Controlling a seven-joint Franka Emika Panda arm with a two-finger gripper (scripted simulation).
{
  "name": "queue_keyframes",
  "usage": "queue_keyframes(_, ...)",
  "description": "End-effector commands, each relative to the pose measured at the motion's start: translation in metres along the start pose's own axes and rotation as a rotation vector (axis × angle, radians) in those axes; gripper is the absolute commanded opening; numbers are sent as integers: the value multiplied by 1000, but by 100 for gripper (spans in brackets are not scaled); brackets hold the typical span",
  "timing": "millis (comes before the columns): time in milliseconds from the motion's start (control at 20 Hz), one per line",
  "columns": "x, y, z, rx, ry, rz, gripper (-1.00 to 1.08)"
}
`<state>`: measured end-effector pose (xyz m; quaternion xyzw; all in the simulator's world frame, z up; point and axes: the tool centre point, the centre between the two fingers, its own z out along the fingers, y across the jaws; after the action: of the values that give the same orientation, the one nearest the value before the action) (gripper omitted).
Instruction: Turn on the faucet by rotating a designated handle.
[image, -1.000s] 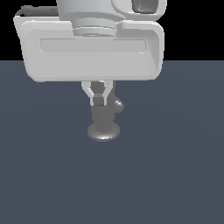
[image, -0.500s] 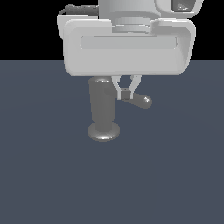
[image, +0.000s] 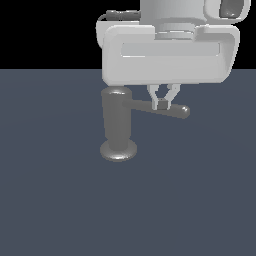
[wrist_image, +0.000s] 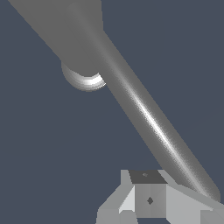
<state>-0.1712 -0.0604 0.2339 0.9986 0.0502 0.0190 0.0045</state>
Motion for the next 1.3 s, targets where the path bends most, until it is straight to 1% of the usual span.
queue_keyframes(0,-13,22,14,11,-38,35,-100)
queue_keyframes(100,-11,31,14,11,-38,35,-100)
queue_keyframes(150,-11,31,14,11,-38,35,-100)
queue_keyframes(200,0,19,1,1,-5,8,-100)
queue_keyframes(1250,53,67,9,4,-19,19,-100)
